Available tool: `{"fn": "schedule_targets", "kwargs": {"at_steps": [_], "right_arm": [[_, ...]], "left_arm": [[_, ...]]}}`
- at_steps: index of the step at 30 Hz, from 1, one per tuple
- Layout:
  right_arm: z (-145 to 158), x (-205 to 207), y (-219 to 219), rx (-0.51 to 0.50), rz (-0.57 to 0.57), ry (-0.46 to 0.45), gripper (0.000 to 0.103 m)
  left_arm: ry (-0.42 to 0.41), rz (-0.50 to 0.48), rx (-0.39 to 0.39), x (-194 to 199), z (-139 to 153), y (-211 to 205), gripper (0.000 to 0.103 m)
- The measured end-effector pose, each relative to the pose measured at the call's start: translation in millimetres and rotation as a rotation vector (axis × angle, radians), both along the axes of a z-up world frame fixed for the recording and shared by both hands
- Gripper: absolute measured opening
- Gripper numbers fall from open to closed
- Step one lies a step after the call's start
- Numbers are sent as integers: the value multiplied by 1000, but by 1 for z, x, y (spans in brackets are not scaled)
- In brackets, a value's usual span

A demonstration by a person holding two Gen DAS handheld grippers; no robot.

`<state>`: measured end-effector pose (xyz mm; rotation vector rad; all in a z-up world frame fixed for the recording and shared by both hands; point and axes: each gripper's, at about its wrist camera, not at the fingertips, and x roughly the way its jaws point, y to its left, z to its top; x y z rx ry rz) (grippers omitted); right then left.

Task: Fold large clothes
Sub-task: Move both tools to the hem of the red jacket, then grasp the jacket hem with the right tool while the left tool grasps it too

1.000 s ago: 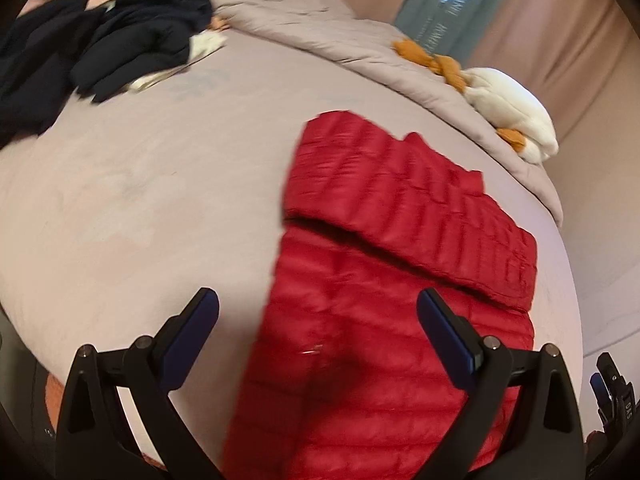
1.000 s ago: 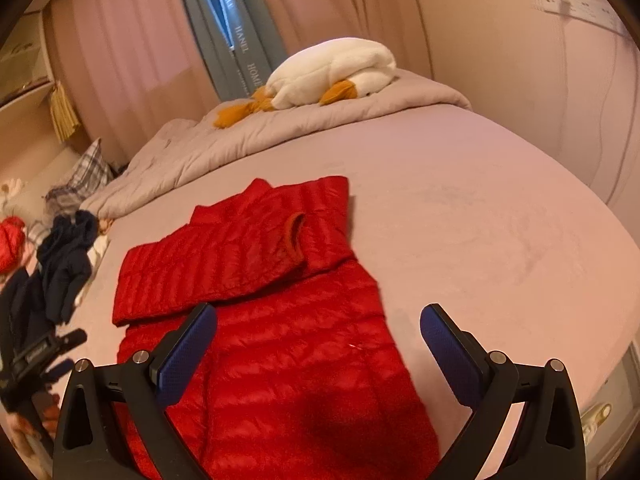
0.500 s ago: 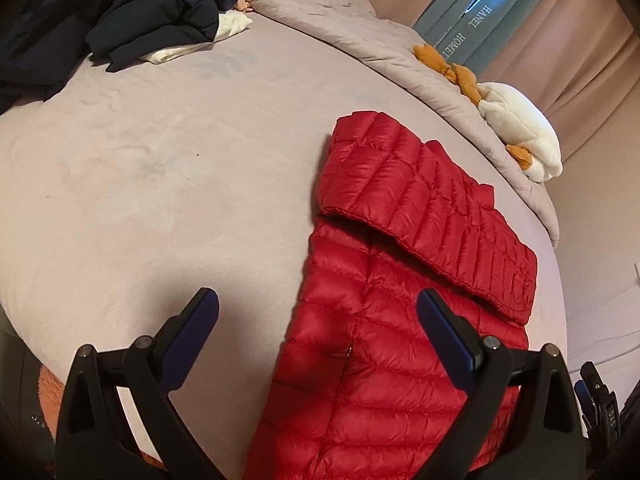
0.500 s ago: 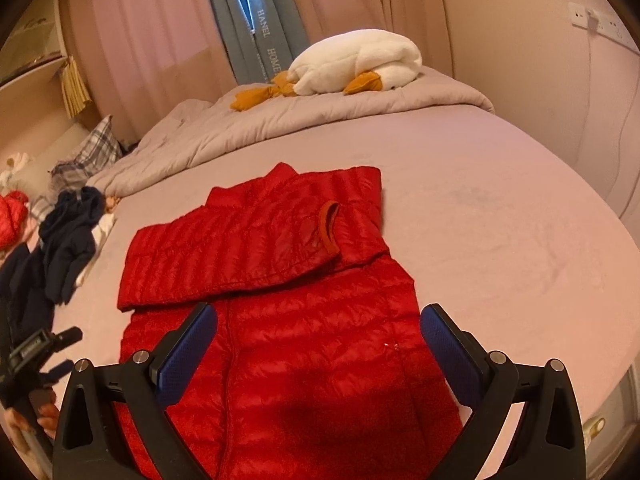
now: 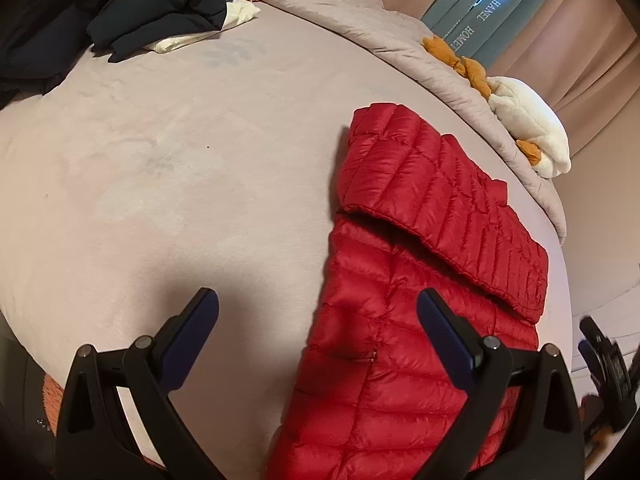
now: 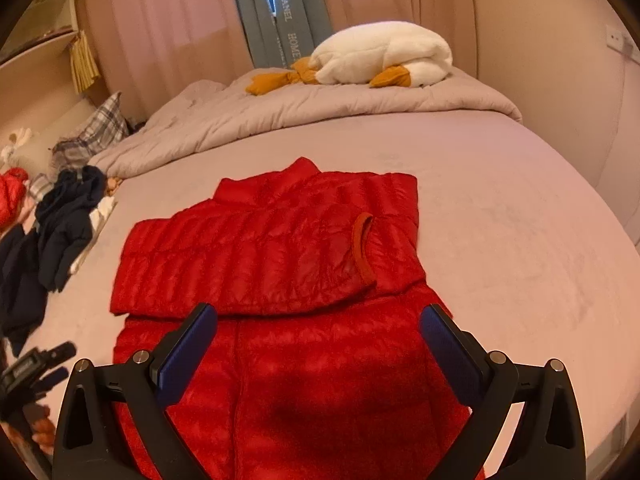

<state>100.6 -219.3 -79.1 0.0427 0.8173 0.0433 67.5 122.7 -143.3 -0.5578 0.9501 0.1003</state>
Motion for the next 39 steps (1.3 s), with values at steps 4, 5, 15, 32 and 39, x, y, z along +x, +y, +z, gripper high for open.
{"fn": "schedule_targets", "kwargs": {"at_steps": [4,5,15,32,39], "right_arm": [[-17,36,-4,15,-17,57,88],[-22,44,-5,22,-25,80,86],[-66,97,-4,13,-78,219,77],[46,76,24,-35,104,-71,15],[49,87,7,-53,57,-102,15]], "left_arm": [[3,9,-14,1,-3,5,100],[4,11,-20,2,-4,6,100],[-3,23,-30,8,-4,15,100],[-161,-55,59,71,43,-8,96],[-169,-183,65,136,36,-48,49]]}}
